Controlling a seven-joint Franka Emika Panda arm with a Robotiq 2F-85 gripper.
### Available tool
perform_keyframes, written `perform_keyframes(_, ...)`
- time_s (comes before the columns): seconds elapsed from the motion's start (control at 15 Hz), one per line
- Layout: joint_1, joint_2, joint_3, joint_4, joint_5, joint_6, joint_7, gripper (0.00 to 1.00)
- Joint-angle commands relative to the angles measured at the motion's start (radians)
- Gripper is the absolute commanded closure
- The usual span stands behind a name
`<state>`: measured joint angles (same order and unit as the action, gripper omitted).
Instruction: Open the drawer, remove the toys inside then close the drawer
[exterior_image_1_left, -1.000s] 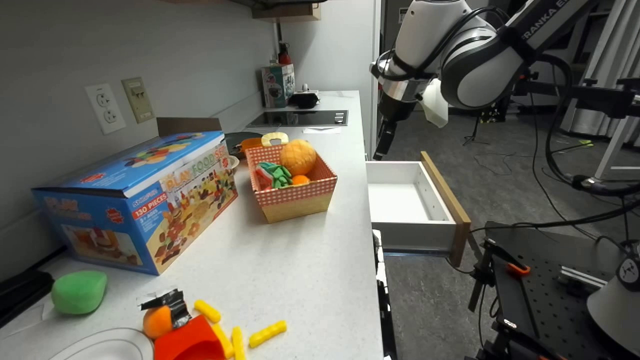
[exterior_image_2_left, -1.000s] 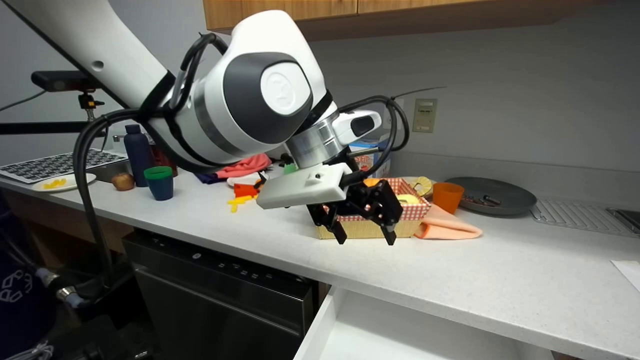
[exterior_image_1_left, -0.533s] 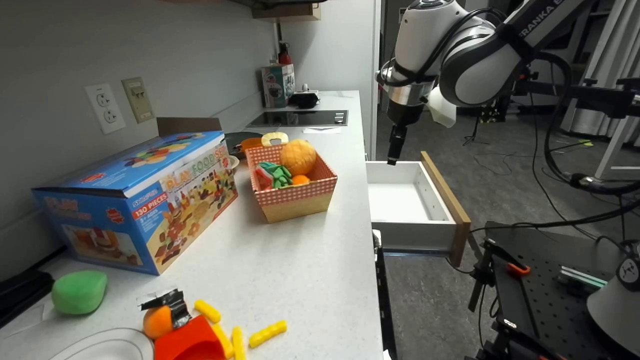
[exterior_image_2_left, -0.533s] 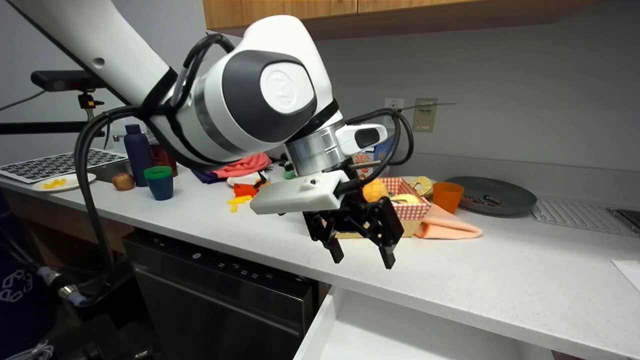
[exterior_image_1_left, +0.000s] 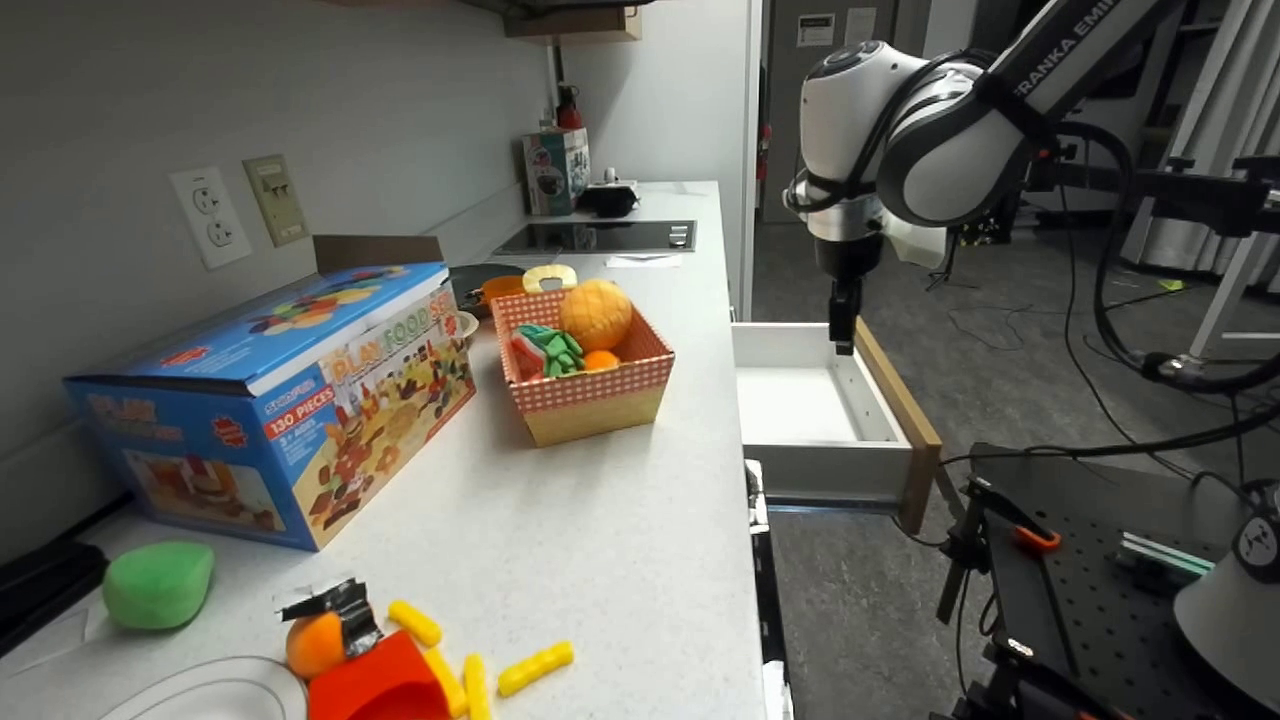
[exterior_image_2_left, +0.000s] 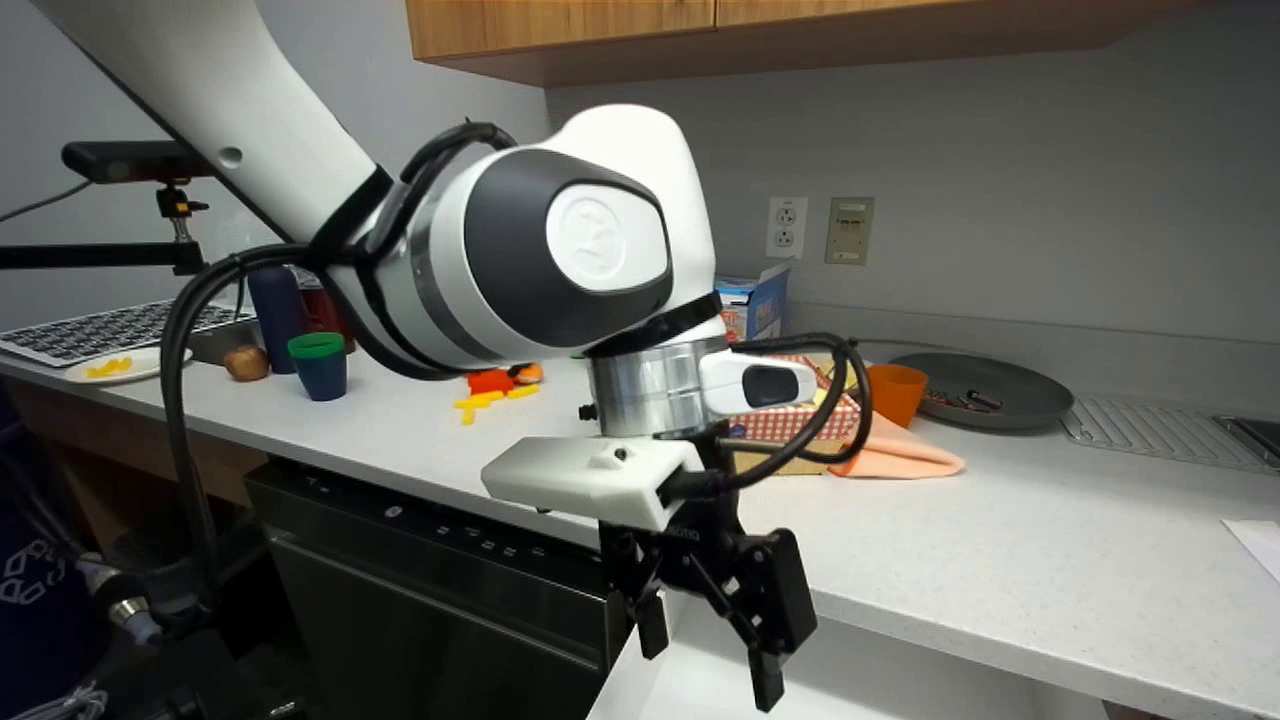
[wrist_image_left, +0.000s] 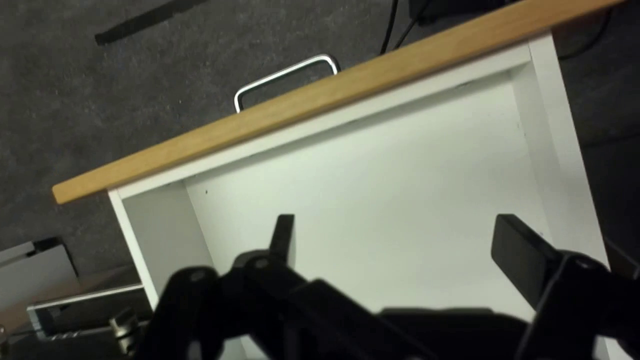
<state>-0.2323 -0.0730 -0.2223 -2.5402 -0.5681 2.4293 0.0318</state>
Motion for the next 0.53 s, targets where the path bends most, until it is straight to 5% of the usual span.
perform_keyframes(0.0,-0.018,0.066,-0.022,0.025,0.066,-0.08,-0.078,0.0)
perform_keyframes(0.47,-0.045,0.13,-0.067,0.033,0.074,-0.183,-0.147,0.0)
